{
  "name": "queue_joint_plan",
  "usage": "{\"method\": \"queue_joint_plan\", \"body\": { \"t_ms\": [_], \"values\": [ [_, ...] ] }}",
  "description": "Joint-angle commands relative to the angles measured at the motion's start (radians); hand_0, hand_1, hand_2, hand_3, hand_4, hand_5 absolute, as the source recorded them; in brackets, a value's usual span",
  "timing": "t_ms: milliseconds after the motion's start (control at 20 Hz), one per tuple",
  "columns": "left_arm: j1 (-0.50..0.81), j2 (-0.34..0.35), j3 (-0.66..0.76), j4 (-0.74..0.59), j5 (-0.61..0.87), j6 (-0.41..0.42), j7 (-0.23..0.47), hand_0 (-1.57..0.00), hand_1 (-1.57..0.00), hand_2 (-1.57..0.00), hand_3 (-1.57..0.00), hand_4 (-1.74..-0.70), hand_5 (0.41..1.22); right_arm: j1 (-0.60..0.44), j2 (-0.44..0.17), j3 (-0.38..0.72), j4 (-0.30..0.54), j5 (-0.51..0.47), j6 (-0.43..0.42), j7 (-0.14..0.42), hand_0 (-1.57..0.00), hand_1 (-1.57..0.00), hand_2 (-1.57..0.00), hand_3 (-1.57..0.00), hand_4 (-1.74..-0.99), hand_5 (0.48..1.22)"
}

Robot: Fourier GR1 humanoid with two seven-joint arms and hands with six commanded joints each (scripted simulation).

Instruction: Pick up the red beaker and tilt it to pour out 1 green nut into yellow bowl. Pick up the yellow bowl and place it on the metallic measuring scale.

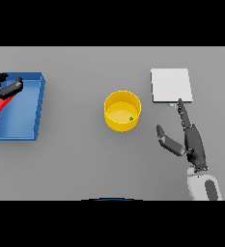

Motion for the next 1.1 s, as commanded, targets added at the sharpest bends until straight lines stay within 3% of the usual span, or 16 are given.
{"method": "queue_joint_plan", "body": {
  "t_ms": [0, 350, 500, 550, 800, 900, 1050],
  "values": [
    [0.002, 0.005, 0.006, -0.011, 0.014, -0.011, -0.005, -0.3, -0.25, -0.25, -0.24, -0.83, 0.688, 0.008, 0.005, 0.008, -0.01, 0.004, -0.001, 0.0, 0.0, 0.0, 0.0, 0.0, -1.189, 0.666],
    [-0.003, -0.006, 0.038, -0.008, 0.024, 0.03, -0.074, -0.06, -0.05, -0.05, -0.05, -0.79, 0.674, -0.018, -0.006, 0.019, 0.001, 0.062, -0.026, 0.059, 0.0, 0.0, 0.0, 0.0, -1.203, 0.66],
    [-0.004, -0.011, 0.042, 0.007, 0.02, 0.04, -0.092, -0.03, -0.03, -0.03, -0.02, -0.78, 0.679, -0.057, -0.033, 0.043, 0.015, 0.065, 0.029, 0.049, 0.0, 0.0, 0.0, 0.0, -1.162, 0.694],
    [-0.001, -0.016, 0.036, 0.006, 0.018, 0.04, -0.089, -0.03, -0.02, -0.02, -0.02, -0.78, 0.685, -0.069, -0.061, 0.053, 0.013, 0.079, 0.052, 0.03, 0.0, 0.0, 0.0, 0.0, -1.18, 0.708],
    [-0.009, -0.04, 0.034, 0.018, 0.024, 0.043, -0.084, -0.01, -0.01, -0.01, -0.01, -0.79, 0.709, -0.196, -0.166, 0.128, 0.051, 0.199, 0.141, 0.08, 0.0, 0.0, 0.0, 0.0, -1.268, 0.691],
    [-0.015, -0.047, 0.028, 0.017, 0.019, 0.046, -0.088, 0.0, 0.0, 0.0, 0.0, -0.79, 0.709, -0.274, -0.211, 0.169, 0.077, 0.277, 0.17, 0.106, 0.0, 0.0, 0.0, 0.0, -1.282, 0.677],
    [-0.028, -0.042, 0.027, 0.028, 0.014, 0.04, -0.077, 0.0, 0.0, 0.0, 0.0, -0.79, 0.712, -0.377, -0.27, 0.25, 0.115, 0.381, 0.232, 0.089, 0.0, 0.0, 0.0, 0.0, -1.276, 0.668]
  ]
}}
